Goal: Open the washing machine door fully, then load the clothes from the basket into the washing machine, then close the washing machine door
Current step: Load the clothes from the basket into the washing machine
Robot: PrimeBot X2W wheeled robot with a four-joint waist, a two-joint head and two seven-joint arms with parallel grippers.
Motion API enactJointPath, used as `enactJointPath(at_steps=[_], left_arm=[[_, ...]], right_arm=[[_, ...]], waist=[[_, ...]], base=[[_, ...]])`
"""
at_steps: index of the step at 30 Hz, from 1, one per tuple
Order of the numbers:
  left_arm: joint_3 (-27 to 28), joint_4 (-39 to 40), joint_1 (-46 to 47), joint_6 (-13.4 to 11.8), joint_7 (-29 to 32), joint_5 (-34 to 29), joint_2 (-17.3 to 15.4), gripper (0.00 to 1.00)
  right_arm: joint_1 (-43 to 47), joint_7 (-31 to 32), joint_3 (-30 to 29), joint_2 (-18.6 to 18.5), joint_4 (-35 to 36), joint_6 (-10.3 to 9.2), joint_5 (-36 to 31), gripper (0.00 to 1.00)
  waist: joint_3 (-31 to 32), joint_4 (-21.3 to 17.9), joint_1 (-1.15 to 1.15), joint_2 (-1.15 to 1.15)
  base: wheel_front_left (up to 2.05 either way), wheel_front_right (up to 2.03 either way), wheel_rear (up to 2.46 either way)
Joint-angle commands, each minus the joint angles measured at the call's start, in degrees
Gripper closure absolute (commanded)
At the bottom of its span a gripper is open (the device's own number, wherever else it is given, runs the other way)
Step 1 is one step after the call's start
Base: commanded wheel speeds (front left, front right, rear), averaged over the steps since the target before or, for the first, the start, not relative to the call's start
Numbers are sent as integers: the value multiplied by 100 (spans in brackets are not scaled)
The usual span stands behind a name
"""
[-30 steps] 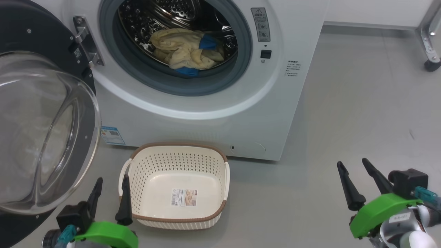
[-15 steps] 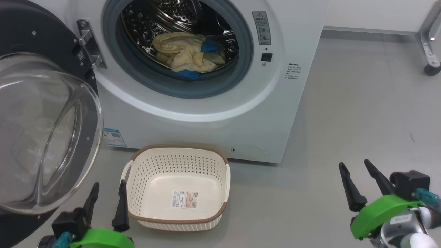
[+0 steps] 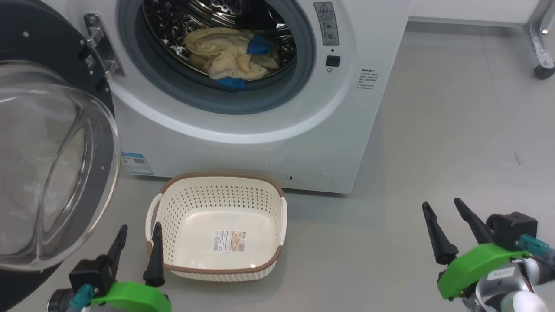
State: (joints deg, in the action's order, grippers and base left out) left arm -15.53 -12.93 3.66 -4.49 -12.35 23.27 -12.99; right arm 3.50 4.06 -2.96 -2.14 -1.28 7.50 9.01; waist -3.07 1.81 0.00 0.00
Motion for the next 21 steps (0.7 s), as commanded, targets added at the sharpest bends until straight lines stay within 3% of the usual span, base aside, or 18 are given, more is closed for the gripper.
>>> enactJointPath(at_steps=[1,8,21], left_arm=[[172,192,413,43,18,-42,-159,0],[50,-31,1192,158,523,-23,-193,0],[-39,-1133,3763,642,1467,-76,-516,0]], right_arm=[[-266,-7,158,-74,238,-1,13,0],[-538,-113,300,-74,293,-1,92,0],[-1088,-719,520,-74,11,-1,455,0]], waist=[[-102,-60,0,0],[-724,-384,0,0],[-2212,-1159,0,0]], base=[[0,0,0],[0,0,0],[0,0,0]])
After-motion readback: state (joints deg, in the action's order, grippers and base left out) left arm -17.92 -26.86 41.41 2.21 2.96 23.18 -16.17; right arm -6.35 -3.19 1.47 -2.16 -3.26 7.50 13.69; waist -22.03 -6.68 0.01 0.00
